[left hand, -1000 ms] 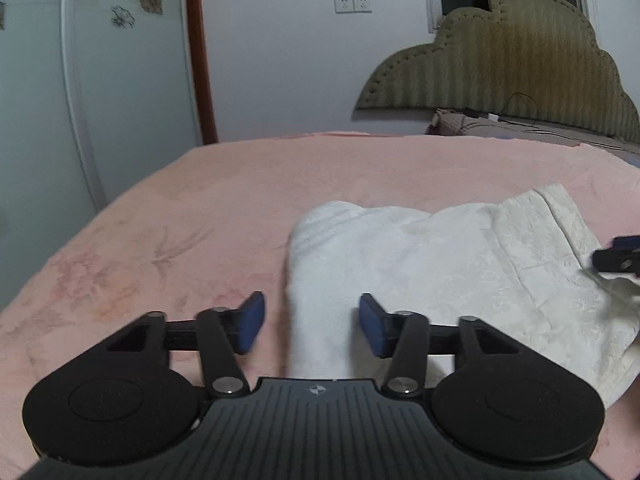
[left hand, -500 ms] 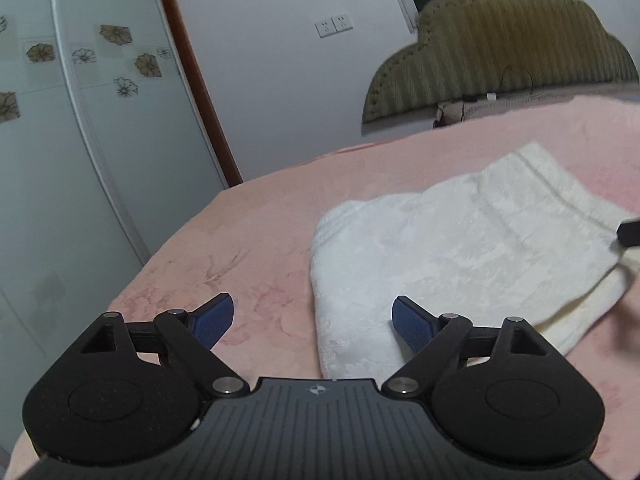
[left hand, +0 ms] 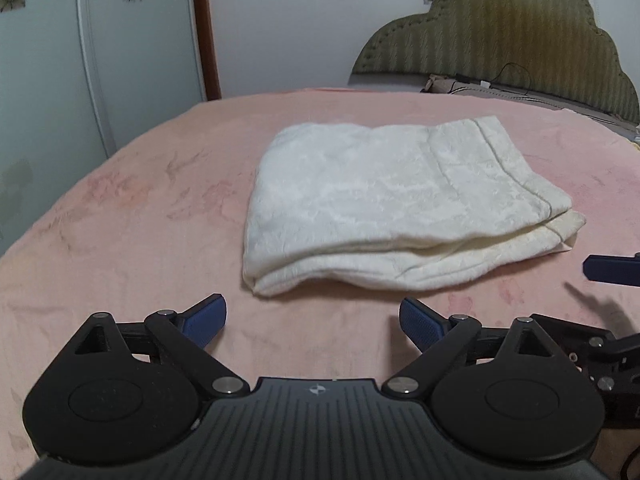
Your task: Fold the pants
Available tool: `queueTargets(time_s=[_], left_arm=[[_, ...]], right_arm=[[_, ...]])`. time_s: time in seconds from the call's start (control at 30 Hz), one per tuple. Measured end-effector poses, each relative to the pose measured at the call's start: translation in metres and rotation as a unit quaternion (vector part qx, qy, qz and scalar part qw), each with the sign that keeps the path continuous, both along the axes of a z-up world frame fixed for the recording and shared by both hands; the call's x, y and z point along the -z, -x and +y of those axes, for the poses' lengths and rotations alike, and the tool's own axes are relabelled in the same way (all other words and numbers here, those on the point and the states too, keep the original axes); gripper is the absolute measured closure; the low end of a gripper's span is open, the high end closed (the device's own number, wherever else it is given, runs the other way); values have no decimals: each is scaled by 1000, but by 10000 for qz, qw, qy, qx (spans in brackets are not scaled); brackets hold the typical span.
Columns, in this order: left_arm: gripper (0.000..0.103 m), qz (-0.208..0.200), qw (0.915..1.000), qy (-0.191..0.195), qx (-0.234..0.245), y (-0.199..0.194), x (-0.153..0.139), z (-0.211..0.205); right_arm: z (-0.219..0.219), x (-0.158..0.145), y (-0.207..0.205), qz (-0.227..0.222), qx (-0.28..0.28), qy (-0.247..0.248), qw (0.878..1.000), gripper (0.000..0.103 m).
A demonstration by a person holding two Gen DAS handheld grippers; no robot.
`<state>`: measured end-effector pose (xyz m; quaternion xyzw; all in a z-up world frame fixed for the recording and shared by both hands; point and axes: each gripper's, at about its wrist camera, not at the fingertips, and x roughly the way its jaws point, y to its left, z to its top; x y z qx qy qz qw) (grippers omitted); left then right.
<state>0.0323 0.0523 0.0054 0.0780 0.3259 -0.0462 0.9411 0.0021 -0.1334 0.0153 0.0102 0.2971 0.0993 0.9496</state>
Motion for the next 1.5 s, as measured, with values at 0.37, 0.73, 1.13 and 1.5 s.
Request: queueTargets(time_s=[0.37,0.73,1.13,1.5], left_arm=[[6,232,9995,153,-171,-1,5,0],[0,205,9993,215,-221,1,9,2],[0,219,9989,341,-237,1,13,4],[0,225,9988,352,-241,0,13,4]], right_arm=[[11,8,-3,538,447,32,9975,8],[12,12,-6,723,659,-92,9952,0],[14,21,-12,525,712,0,9961,0],[13,21,-12,523,712,17,9961,0]])
